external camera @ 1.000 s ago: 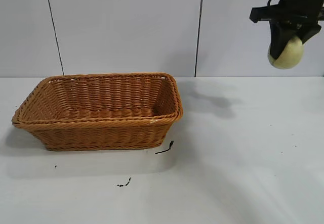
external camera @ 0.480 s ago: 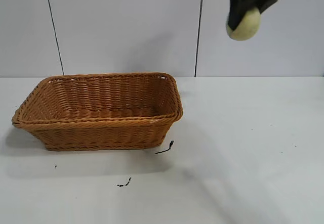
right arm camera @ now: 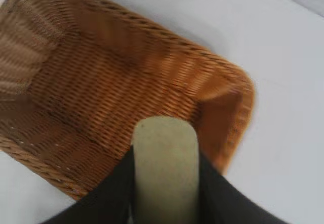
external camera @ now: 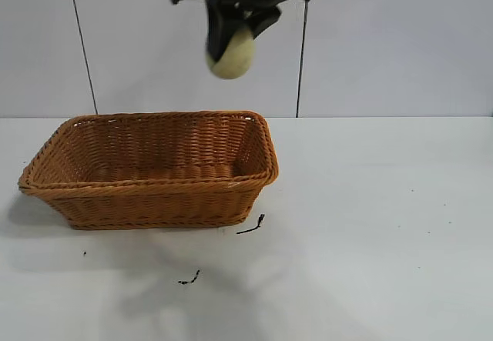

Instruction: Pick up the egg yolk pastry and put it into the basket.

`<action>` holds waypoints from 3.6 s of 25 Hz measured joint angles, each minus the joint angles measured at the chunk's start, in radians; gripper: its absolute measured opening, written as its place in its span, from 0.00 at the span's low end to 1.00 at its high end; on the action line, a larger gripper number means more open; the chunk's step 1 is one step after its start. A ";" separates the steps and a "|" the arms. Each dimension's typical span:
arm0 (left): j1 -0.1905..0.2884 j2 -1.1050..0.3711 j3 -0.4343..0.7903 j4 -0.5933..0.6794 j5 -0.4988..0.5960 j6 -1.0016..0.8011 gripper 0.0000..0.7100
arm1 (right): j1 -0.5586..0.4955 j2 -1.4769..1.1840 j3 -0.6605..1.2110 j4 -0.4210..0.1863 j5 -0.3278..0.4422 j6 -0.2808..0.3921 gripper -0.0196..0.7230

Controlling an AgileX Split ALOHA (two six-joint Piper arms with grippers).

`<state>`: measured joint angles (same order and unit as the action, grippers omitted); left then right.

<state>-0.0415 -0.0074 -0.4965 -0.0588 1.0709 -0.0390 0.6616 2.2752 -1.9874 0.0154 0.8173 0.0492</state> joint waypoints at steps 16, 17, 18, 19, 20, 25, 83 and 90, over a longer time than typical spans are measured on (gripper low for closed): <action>0.000 0.000 0.000 0.000 0.000 0.000 0.98 | 0.000 0.092 0.000 -0.005 -0.087 0.016 0.86; 0.000 0.000 0.000 0.000 0.000 0.000 0.98 | 0.000 0.087 0.000 -0.007 -0.084 0.015 0.90; 0.000 0.000 0.000 0.000 0.000 0.000 0.98 | 0.000 0.082 0.000 -0.015 -0.079 0.015 0.92; 0.000 0.000 0.000 0.000 0.000 0.000 0.98 | 0.000 0.072 -0.003 -0.021 -0.068 0.015 0.94; 0.000 0.000 0.000 0.000 0.000 0.000 0.98 | -0.001 0.060 -0.008 -0.028 -0.053 0.015 0.95; 0.000 0.000 0.000 0.000 0.000 0.000 0.98 | -0.070 0.004 -0.066 -0.031 0.035 0.015 0.95; 0.000 0.000 0.000 0.000 0.000 0.000 0.98 | -0.674 -1.742 1.374 -0.005 0.256 -0.087 0.95; 0.000 0.000 0.000 0.000 0.000 0.000 0.98 | -0.674 -2.104 1.488 -0.006 0.208 -0.087 0.95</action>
<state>-0.0415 -0.0074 -0.4965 -0.0588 1.0709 -0.0390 -0.0125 0.1716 -0.4998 0.0095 1.0248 -0.0374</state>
